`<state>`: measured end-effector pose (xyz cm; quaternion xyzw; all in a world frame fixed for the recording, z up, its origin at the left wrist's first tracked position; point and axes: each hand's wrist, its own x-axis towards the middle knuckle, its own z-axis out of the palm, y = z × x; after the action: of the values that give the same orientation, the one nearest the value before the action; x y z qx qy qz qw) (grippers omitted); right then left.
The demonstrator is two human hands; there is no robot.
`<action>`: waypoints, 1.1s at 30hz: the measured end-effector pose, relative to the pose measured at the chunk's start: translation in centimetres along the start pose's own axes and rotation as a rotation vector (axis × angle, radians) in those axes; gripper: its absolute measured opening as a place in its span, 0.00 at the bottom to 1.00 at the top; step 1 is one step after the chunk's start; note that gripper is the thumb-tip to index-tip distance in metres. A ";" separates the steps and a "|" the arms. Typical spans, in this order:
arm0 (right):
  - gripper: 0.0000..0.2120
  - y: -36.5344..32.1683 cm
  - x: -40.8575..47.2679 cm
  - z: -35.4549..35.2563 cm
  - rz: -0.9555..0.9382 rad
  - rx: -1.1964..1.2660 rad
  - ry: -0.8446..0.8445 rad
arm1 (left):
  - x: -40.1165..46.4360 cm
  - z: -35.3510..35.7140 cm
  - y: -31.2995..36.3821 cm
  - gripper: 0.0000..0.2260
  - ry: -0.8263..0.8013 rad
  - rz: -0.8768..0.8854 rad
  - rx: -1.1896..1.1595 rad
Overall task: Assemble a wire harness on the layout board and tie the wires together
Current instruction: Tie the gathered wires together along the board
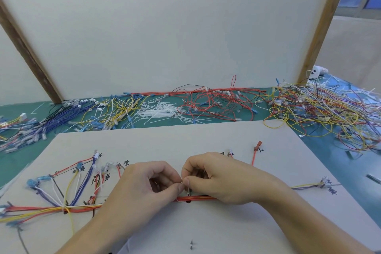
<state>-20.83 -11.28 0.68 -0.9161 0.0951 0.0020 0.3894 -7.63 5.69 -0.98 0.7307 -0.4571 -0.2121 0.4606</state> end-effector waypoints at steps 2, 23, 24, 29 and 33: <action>0.06 -0.1 -0.1 0.0 -0.004 -0.021 -0.002 | 0.0 0.0 0.0 0.05 -0.008 0.003 -0.011; 0.04 -0.1 -0.2 0.0 0.001 0.049 0.028 | 0.0 -0.2 -0.6 0.06 -0.029 0.009 0.006; 0.04 -0.1 -0.1 0.0 0.005 0.069 0.032 | 0.0 -0.2 -0.6 0.06 -0.024 0.010 0.014; 0.04 0.2 0.0 0.1 0.029 0.144 0.045 | -0.2 -0.2 -0.3 0.07 -0.015 0.002 0.021; 0.03 0.3 -0.1 0.0 0.046 0.191 0.042 | -0.2 -0.1 0.0 0.08 -0.008 -0.002 0.030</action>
<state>-20.95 -11.49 0.49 -0.8724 0.1241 -0.0175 0.4725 -7.61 5.92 -0.93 0.7370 -0.4615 -0.2086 0.4476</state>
